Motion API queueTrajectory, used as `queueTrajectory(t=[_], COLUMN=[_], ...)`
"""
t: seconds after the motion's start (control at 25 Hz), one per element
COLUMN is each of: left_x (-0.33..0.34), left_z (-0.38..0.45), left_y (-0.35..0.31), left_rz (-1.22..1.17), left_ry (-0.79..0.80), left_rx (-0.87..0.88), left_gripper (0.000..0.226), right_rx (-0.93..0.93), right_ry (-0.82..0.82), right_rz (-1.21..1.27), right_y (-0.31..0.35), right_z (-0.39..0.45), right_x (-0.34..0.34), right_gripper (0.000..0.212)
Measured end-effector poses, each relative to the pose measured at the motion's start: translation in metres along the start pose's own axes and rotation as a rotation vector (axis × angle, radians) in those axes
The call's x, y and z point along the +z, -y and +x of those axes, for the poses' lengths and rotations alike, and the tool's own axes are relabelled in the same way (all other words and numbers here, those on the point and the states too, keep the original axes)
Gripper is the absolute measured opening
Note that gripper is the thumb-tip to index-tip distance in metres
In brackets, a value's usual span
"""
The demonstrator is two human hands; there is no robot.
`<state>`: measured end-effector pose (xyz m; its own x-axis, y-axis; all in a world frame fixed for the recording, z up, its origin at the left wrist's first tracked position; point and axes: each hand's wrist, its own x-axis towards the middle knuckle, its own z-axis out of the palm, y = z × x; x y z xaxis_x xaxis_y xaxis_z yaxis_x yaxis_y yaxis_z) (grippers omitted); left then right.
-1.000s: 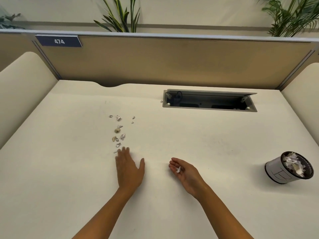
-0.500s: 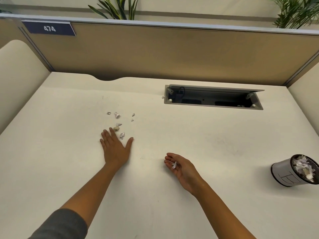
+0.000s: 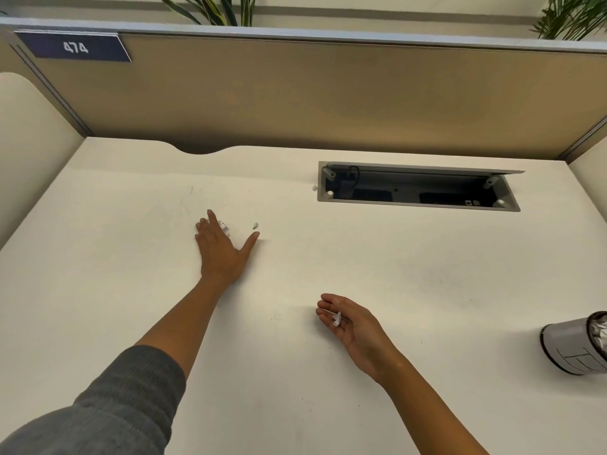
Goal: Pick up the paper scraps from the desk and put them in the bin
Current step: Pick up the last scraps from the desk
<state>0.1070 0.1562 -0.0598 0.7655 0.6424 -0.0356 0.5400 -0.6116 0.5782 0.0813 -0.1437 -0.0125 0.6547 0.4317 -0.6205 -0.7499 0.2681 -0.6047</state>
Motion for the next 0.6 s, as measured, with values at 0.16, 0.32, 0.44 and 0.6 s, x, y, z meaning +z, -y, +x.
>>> queueTrajectory(t=[0.16, 0.32, 0.44, 0.6], left_x=[0.007, 0.022, 0.02, 0.008], left_z=[0.009, 0.01, 0.011, 0.006], left_y=[-0.011, -0.024, -0.029, -0.03], left_rz=[-0.162, 0.067, 0.336, 0.633], left_ry=[0.132, 0.048, -0.048, -0.058], left_rx=[0.089, 0.298, 0.384, 0.397], left_gripper=[0.112, 0.076, 0.044, 0.034], right_rx=[0.008, 0.008, 0.002, -0.005], right_ry=[-0.01, -0.007, -0.007, -0.005], right_rz=[-0.003, -0.013, -0.01, -0.001], right_y=[-0.002, 0.0, 0.002, 0.001], right_z=[0.001, 0.001, -0.002, -0.007], right_x=[0.0, 0.001, 0.0, -0.001], right_gripper=[0.025, 0.025, 0.025, 0.025])
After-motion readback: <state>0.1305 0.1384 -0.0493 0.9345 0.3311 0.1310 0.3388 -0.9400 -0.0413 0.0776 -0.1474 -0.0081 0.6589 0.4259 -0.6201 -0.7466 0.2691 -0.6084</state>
